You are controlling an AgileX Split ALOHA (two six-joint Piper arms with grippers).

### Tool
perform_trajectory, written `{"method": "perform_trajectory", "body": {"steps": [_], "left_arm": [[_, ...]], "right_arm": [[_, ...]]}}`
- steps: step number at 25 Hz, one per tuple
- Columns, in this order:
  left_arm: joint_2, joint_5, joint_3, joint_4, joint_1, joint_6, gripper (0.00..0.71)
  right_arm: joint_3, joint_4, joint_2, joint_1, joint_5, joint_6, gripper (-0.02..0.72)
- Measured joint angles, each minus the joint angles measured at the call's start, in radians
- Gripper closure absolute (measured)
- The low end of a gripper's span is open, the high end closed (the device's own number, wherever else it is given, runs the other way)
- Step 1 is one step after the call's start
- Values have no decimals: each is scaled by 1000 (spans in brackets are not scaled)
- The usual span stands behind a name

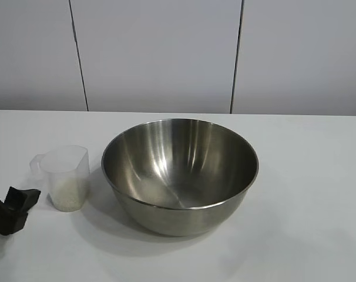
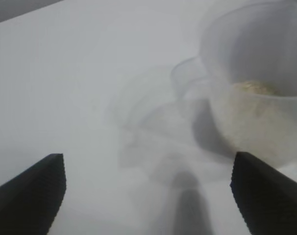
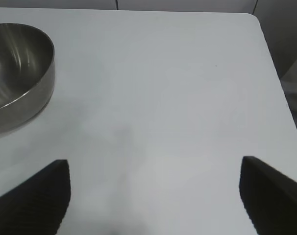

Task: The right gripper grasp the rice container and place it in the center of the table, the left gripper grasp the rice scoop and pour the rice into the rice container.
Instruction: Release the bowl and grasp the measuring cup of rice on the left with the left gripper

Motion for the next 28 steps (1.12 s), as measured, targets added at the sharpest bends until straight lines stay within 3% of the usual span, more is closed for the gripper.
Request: {"method": "perform_trajectory", "body": {"steps": [4, 8, 28], "left_arm": [[3, 0, -24, 103, 95, -46, 89], [38, -2, -45, 220, 149, -93, 100], [70, 0, -166, 271, 153, -74, 105]], "right_arm": [[0, 0, 0, 0, 0, 0, 64], [0, -2, 0, 0, 0, 0, 64], [0, -2, 0, 0, 0, 0, 64]]}}
